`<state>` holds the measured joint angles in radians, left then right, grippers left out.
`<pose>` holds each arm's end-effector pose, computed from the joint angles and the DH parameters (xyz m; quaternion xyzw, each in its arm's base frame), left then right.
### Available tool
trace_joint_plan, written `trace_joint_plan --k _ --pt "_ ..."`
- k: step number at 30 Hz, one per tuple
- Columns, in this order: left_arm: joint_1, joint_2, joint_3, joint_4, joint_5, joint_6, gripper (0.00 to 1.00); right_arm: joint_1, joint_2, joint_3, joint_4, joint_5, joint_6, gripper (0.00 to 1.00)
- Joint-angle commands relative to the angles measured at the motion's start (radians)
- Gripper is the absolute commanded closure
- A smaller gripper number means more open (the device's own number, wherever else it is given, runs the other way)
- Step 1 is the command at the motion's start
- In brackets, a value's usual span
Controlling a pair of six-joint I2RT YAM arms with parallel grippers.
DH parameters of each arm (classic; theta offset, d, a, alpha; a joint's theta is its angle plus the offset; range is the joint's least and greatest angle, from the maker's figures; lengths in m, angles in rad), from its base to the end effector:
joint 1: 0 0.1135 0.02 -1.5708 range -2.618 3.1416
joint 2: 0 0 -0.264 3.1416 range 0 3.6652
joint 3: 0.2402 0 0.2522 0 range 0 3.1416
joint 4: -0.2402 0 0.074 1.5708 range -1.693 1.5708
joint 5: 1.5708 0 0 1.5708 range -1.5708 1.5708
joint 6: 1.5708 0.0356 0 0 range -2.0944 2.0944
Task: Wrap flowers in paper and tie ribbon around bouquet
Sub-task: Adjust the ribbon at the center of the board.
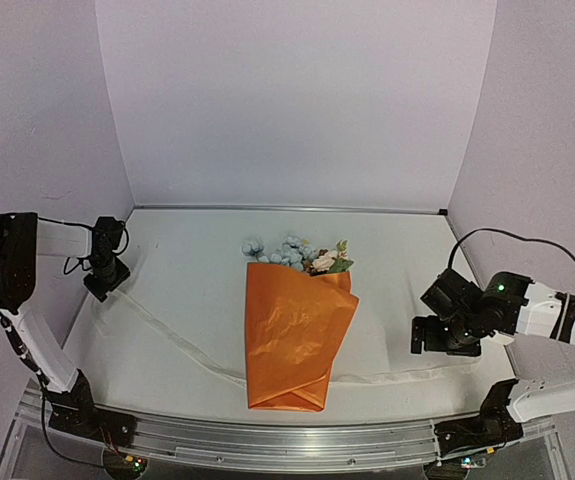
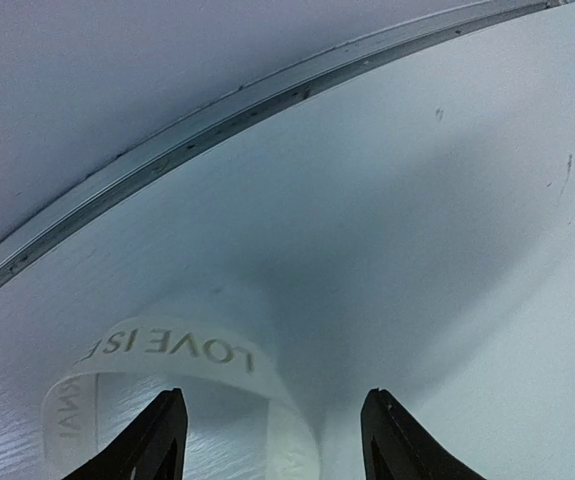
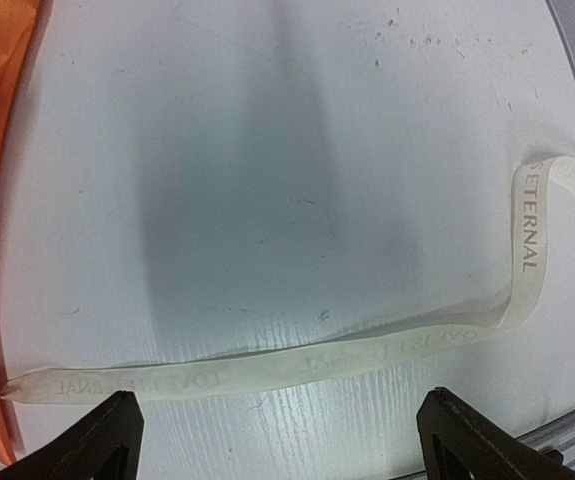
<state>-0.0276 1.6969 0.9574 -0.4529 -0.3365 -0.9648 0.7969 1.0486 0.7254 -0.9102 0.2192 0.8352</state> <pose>0.3146 0.0031 0.1547 -0.4654 0.8497 0.0564 0.2414 0.1283 0.1202 0.2188 0.0371 0.9794 0.0477 0.1929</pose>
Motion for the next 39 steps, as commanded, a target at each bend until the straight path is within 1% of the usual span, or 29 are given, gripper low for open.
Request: trace_joint_plan --k 1,5,7,11,15,19,21,24,27,28,31,39 --pt "0.011 0.063 0.078 0.035 -0.025 -0.013 0.40 -0.004 -0.028 -0.051 -0.012 -0.018 0.054 0.02" --pt "0.015 0.118 0.088 0.016 -0.040 -0.049 0.42 -0.004 -0.032 -0.058 -0.031 -0.056 0.055 0.02" --pt "0.019 0.131 0.085 0.020 -0.042 -0.061 0.44 -0.004 -0.031 -0.059 -0.034 -0.098 0.033 0.02" --pt "0.023 0.153 0.083 0.035 -0.033 -0.063 0.53 0.007 0.010 -0.050 -0.015 -0.194 -0.087 0.06" --pt "0.024 0.175 0.092 0.050 -0.025 -0.053 0.74 0.033 0.091 -0.031 0.028 -0.205 -0.269 0.09" --pt "0.024 0.182 0.092 0.069 -0.004 -0.041 0.94 0.062 0.163 -0.045 0.161 -0.188 -0.409 0.11" --pt "0.024 0.184 0.092 0.074 0.002 -0.034 0.99 0.086 0.207 -0.028 0.205 -0.184 -0.463 0.14" --pt "0.024 0.179 0.091 0.081 0.005 -0.026 1.00 0.153 0.294 0.022 0.239 -0.137 -0.561 0.15" --pt "0.024 0.175 0.093 0.084 0.012 -0.016 1.00 0.199 0.367 0.047 0.297 -0.098 -0.614 0.16" --pt "0.024 0.175 0.095 0.084 0.013 -0.013 1.00 0.205 0.390 0.045 0.335 -0.090 -0.620 0.16" --pt "0.024 0.171 0.099 0.083 0.014 -0.007 1.00 0.220 0.432 0.046 0.382 -0.070 -0.635 0.16" --pt "0.024 0.164 0.107 0.085 0.026 0.007 1.00 0.250 0.459 0.020 0.400 -0.077 -0.607 0.19"
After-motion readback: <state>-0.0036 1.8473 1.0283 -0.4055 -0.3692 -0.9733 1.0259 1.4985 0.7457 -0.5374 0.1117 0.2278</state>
